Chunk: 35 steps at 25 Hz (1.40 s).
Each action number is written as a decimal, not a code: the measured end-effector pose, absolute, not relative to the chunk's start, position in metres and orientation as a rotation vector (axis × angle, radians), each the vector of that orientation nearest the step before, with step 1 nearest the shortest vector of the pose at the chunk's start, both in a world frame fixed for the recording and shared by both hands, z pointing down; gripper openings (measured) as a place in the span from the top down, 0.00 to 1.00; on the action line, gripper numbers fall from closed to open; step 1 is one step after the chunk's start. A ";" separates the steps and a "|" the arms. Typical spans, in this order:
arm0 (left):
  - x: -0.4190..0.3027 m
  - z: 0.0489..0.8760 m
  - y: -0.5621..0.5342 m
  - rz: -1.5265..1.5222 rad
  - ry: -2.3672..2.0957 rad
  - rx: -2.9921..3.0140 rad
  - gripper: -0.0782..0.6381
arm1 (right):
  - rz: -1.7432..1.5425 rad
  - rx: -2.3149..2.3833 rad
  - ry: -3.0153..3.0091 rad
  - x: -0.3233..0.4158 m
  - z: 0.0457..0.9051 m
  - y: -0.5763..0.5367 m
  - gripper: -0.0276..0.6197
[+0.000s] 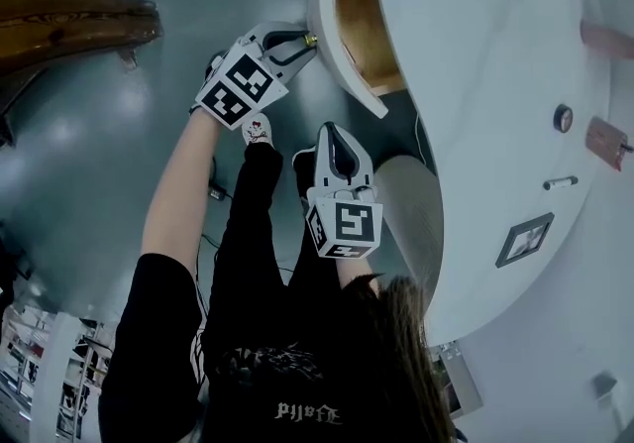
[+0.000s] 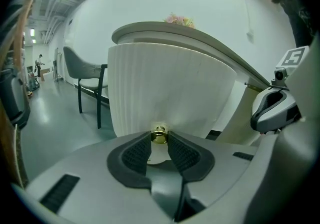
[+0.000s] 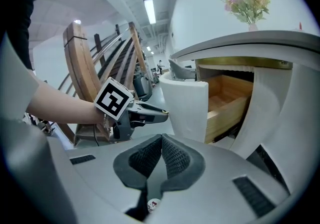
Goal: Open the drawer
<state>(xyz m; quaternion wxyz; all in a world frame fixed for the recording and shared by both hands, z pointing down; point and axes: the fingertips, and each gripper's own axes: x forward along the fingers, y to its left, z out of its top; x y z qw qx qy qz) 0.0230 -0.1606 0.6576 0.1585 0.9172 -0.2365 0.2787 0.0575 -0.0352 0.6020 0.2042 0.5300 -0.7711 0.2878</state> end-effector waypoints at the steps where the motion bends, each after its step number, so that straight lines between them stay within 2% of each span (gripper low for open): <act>1: 0.021 0.658 -0.160 0.795 -0.674 2.614 0.73 | 0.815 1.466 -2.155 0.054 0.602 -0.035 0.92; 35: -0.027 0.655 -0.133 1.072 -0.667 2.474 0.73 | 0.752 1.326 -2.207 0.011 0.526 -0.024 0.92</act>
